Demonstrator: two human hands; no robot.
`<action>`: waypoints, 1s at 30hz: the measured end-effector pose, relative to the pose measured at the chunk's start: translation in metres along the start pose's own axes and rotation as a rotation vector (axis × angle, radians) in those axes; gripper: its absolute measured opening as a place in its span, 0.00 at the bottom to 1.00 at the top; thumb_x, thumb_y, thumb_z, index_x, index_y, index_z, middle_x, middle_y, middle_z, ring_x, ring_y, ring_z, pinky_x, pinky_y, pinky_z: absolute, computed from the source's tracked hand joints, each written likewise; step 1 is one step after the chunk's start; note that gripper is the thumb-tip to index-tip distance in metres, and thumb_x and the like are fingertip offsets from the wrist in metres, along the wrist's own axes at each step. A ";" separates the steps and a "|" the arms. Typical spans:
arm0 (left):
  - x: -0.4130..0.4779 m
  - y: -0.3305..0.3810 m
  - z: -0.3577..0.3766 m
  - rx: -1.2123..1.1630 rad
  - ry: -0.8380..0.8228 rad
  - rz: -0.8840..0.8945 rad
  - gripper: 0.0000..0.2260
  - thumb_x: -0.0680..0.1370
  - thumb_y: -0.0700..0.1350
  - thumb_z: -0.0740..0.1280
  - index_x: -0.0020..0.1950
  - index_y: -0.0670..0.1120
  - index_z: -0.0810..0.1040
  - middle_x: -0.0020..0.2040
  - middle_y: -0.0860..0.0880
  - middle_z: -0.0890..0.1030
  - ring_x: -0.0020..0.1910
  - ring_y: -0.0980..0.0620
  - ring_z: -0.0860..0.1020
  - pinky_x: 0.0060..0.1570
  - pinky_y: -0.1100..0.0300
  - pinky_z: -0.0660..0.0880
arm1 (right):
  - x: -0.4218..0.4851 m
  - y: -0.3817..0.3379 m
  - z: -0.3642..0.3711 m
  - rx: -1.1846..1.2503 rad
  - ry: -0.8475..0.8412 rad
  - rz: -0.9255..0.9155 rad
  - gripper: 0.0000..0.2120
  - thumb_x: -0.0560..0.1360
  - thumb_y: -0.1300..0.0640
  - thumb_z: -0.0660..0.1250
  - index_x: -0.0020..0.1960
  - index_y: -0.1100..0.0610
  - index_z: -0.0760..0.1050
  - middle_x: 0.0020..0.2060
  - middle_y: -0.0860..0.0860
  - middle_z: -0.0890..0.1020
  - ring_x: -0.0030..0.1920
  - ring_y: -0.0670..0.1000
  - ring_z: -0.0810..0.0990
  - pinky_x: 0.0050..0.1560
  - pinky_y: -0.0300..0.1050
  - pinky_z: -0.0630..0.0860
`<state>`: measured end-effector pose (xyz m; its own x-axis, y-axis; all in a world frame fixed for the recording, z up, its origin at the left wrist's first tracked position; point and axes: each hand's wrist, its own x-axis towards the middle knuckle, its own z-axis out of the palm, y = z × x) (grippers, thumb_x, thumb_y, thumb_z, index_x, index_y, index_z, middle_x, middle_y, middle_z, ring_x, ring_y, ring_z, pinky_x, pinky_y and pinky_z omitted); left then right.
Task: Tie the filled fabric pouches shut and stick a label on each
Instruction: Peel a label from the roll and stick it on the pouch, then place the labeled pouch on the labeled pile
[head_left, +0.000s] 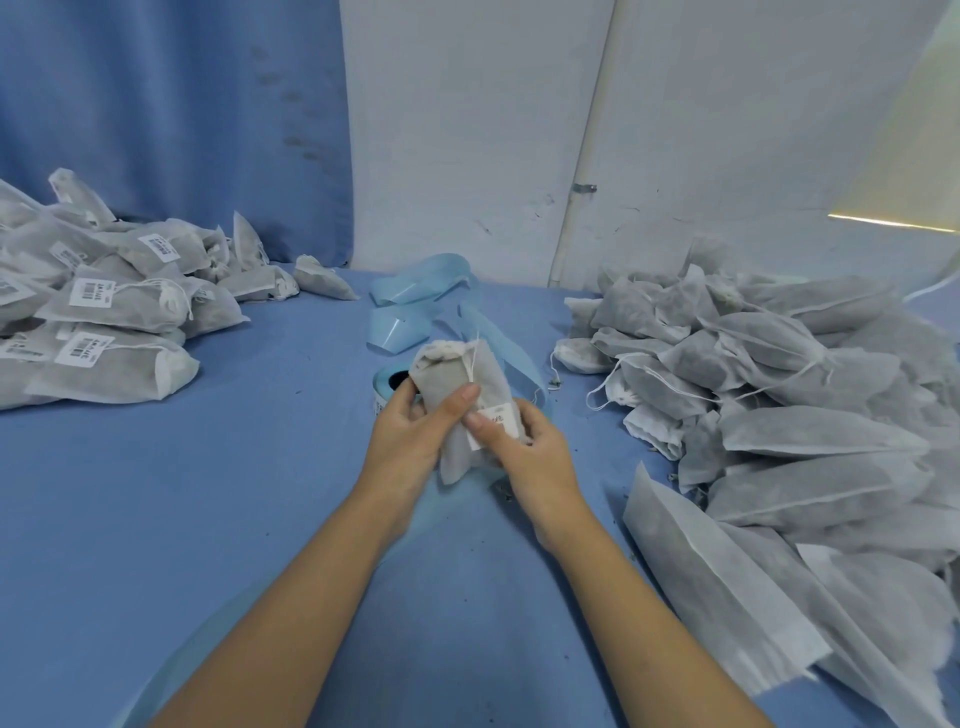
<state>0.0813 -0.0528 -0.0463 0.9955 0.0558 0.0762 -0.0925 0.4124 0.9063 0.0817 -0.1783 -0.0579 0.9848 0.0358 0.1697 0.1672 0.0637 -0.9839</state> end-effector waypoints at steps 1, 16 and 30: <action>-0.001 -0.001 0.001 0.009 -0.041 -0.002 0.27 0.64 0.53 0.76 0.60 0.46 0.76 0.52 0.47 0.84 0.52 0.48 0.83 0.50 0.55 0.79 | 0.001 -0.001 0.000 0.068 0.028 0.010 0.09 0.72 0.54 0.74 0.48 0.55 0.78 0.36 0.44 0.83 0.35 0.41 0.80 0.36 0.32 0.74; -0.006 -0.006 0.000 0.017 -0.128 -0.203 0.18 0.66 0.53 0.72 0.50 0.44 0.83 0.48 0.48 0.85 0.44 0.57 0.83 0.38 0.68 0.76 | -0.001 -0.005 0.006 0.106 0.136 -0.009 0.11 0.80 0.48 0.61 0.44 0.51 0.76 0.32 0.42 0.79 0.32 0.41 0.73 0.32 0.34 0.70; 0.013 0.034 -0.012 -0.475 0.137 0.146 0.09 0.76 0.40 0.67 0.55 0.45 0.75 0.60 0.50 0.80 0.55 0.56 0.81 0.55 0.60 0.78 | 0.002 0.000 -0.003 0.248 0.076 0.168 0.10 0.79 0.58 0.62 0.50 0.58 0.81 0.37 0.47 0.81 0.31 0.46 0.74 0.35 0.36 0.73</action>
<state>0.0911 -0.0268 -0.0191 0.9629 0.2491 0.1038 -0.2604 0.7569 0.5994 0.0842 -0.1811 -0.0576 0.9999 -0.0074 -0.0080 -0.0053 0.3053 -0.9522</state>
